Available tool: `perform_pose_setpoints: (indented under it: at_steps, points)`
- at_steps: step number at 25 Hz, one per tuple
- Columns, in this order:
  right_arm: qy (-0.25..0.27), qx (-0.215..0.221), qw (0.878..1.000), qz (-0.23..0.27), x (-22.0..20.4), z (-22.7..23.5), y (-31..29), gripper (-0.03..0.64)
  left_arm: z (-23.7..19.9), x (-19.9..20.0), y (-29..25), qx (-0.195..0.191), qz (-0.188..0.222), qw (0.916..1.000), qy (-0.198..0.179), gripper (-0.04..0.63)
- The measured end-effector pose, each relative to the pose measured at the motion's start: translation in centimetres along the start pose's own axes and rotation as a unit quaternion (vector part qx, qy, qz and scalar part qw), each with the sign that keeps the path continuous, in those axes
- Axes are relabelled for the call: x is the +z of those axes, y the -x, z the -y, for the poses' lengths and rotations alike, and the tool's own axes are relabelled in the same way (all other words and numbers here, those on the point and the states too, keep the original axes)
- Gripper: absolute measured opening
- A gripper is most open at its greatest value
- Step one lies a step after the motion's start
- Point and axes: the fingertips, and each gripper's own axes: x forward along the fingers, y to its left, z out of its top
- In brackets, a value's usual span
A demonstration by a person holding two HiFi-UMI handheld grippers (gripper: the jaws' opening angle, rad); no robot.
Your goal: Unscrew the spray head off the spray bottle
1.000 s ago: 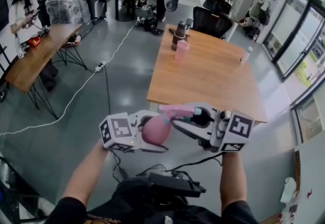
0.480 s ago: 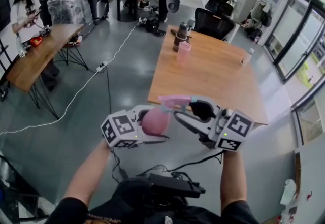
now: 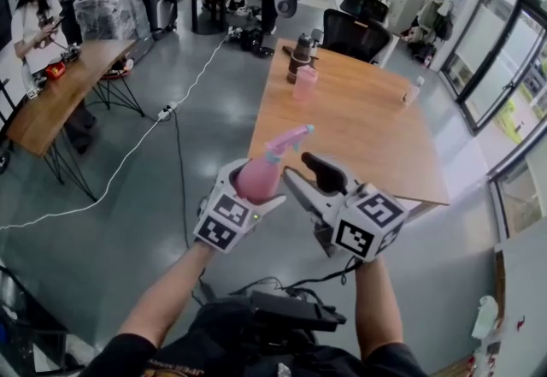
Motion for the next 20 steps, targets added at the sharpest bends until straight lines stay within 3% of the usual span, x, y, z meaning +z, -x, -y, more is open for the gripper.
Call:
perform_pose_setpoints:
  at_steps: [6,11,16,20]
  points:
    - [-0.030,-0.028,0.999,-0.026,-0.5,-0.1,-1.7,0.209,0.3,-0.3,-0.9,0.043,-0.008,0.9987,-0.026,0.451]
    - [-0.015,-0.037,0.999,-0.034,-0.2,0.0,-2.0,0.137,1.1,0.1,-0.7,0.025,-0.005,0.9992,-0.031,0.451]
    - [0.002,0.040,0.999,-0.024,0.3,-1.0,-1.3,0.132,2.6,0.8,0.2,-0.058,0.010,0.9980,-0.022,0.451]
    - [0.033,0.124,0.991,-0.025,0.5,-2.7,-0.1,0.132,5.3,1.5,1.8,-0.183,0.032,0.9824,-0.020,0.451]
